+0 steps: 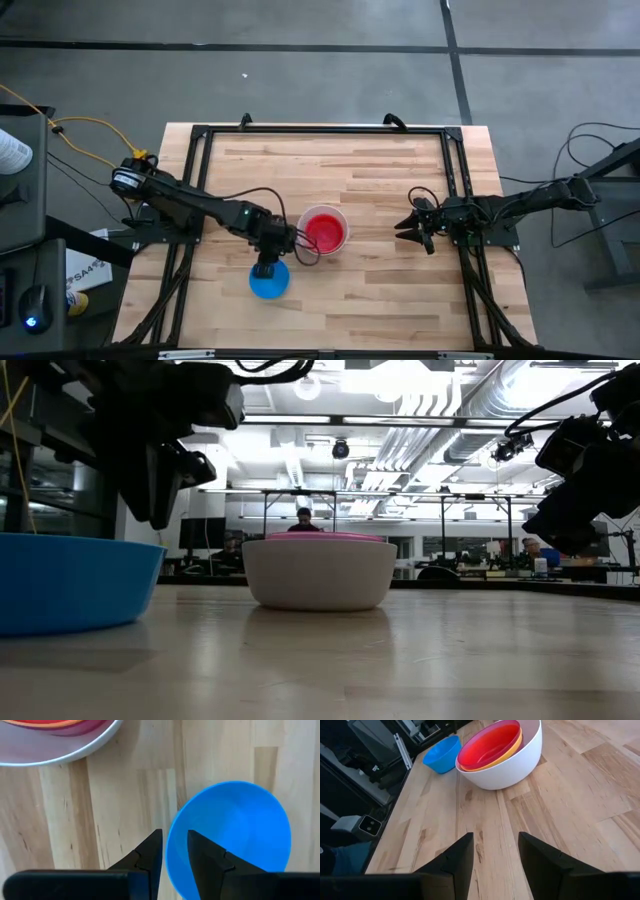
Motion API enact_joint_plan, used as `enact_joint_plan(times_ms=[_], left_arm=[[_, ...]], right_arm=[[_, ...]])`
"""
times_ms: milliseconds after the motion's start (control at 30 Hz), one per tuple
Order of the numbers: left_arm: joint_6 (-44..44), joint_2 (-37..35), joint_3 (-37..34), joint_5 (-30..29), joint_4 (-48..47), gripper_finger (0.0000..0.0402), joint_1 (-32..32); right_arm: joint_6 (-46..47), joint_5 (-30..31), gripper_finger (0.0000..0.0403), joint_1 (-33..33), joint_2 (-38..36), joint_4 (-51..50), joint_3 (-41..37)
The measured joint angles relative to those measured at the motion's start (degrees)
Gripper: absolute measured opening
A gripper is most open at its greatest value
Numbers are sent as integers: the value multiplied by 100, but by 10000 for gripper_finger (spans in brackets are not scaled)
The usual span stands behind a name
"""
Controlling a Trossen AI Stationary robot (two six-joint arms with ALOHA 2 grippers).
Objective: Nest bowls inside each other
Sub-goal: Stack the blue bowl on the red bowl
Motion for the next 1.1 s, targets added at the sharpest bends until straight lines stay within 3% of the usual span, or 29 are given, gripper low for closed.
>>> enact_joint_plan(times_ms=[467, 1100], left_arm=[[-245, 2, -119, -74, -87, 91, -44], [-515, 2, -570, 272, 382, 91, -50]], right_arm=[[1, 0, 148, 2, 1, 0, -1], [2, 0, 148, 0, 0, 0, 0]])
